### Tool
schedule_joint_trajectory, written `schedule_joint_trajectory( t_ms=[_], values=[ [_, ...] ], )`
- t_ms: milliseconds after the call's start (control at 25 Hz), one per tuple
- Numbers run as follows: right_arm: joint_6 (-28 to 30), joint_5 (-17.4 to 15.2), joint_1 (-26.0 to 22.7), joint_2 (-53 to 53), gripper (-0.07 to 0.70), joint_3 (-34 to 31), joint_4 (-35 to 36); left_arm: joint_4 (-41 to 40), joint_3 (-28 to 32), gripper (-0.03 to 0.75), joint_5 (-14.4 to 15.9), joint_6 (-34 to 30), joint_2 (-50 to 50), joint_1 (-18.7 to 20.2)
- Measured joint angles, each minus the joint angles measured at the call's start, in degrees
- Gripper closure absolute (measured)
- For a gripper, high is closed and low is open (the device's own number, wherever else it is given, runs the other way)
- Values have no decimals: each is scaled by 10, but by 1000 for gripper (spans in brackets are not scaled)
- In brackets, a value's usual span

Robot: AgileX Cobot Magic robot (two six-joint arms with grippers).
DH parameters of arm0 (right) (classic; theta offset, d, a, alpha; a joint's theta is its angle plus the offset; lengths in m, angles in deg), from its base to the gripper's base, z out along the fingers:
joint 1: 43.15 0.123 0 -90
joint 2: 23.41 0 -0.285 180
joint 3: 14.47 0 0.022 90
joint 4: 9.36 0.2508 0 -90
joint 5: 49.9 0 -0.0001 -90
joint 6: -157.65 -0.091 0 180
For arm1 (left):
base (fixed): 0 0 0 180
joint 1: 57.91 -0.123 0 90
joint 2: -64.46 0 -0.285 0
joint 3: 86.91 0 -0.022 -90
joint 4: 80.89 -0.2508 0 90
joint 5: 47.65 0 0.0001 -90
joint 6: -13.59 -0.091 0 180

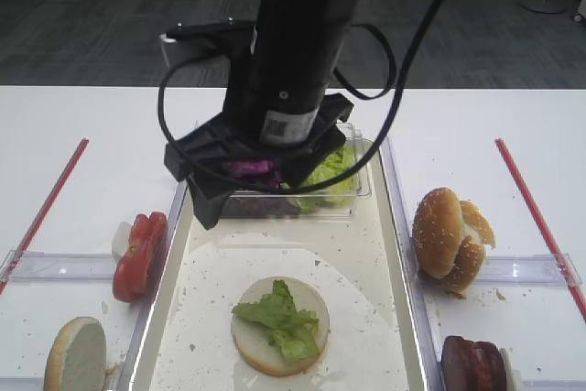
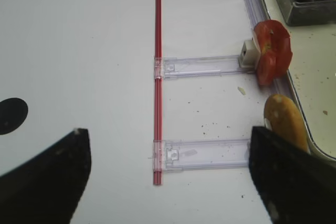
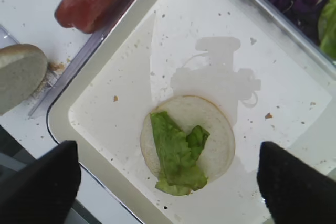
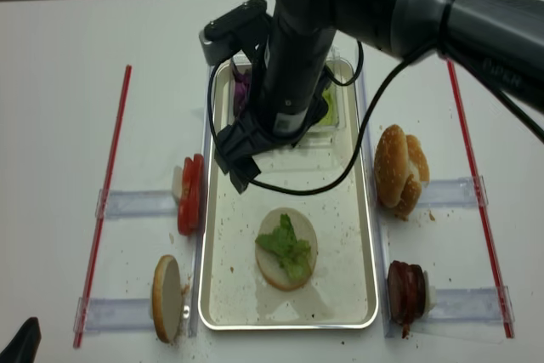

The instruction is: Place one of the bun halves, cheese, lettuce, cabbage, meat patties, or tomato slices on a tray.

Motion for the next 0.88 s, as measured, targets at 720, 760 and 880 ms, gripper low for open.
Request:
schedule_joint_trajectory(
  t_ms=[720, 760, 880],
  values=[
    [-28, -42, -185, -3, -60, 36, -21, 0, 0, 151, 0, 0, 0, 0],
    [-28, -42, -209, -3, -60, 36, -31, 0, 0, 151, 0, 0, 0, 0],
    [-28, -42, -278, -3, -60, 36, -64, 0, 0, 151, 0, 0, 0, 0]
  ],
)
